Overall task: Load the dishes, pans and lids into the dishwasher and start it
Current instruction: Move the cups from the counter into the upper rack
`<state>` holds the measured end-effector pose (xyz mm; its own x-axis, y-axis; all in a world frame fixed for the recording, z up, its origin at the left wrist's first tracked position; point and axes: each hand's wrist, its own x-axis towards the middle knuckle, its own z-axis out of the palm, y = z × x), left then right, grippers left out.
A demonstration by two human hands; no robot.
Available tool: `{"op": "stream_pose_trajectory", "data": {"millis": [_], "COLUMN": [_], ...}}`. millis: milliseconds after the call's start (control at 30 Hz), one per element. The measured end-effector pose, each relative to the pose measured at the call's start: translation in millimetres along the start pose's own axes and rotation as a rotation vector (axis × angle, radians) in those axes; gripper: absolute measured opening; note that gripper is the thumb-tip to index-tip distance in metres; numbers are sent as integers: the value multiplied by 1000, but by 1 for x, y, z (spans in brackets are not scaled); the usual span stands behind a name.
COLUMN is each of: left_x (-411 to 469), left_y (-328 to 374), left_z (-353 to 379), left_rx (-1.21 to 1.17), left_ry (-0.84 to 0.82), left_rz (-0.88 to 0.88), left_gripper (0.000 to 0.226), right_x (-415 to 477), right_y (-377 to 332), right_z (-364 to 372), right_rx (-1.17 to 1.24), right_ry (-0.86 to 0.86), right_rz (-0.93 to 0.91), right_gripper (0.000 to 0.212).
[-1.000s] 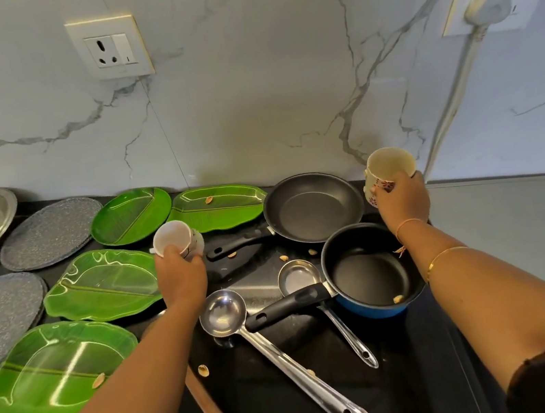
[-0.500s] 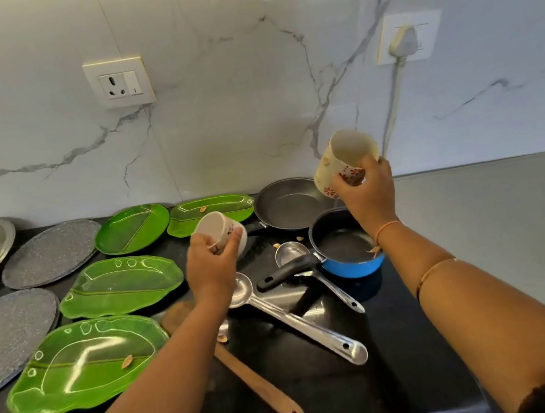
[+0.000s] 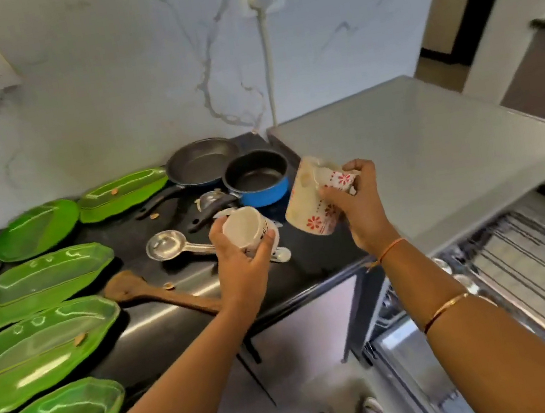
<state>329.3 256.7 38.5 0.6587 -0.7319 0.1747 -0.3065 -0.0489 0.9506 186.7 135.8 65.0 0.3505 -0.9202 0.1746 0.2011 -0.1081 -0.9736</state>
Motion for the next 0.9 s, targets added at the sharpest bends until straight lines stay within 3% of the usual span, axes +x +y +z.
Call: {"op": "stream_pose_trajectory", "data": {"millis": [100, 267, 567, 700, 900], "left_x": [-23, -56, -128, -166, -229], "left_y": [-1, 5, 32, 33, 35], "left_z": [24, 78, 206, 265, 360], "left_rx": [49, 80, 114, 176, 299], "left_ry": [-107, -277, -585, -672, -747], "left_rz": [-43, -15, -9, -9, -108], "left_gripper": [76, 78, 83, 85, 94], "right_x": [-30, -75, -161, -184, -210], "right_y": [4, 12, 31, 28, 41], "right_z": [-41, -103, -258, -334, -461], "right_rx": [145, 392, 764, 795, 613], "right_ry": [81, 324, 428, 475, 499], "right_rz": [117, 287, 488, 571, 768], "right_gripper": [66, 66, 71, 59, 38]}}
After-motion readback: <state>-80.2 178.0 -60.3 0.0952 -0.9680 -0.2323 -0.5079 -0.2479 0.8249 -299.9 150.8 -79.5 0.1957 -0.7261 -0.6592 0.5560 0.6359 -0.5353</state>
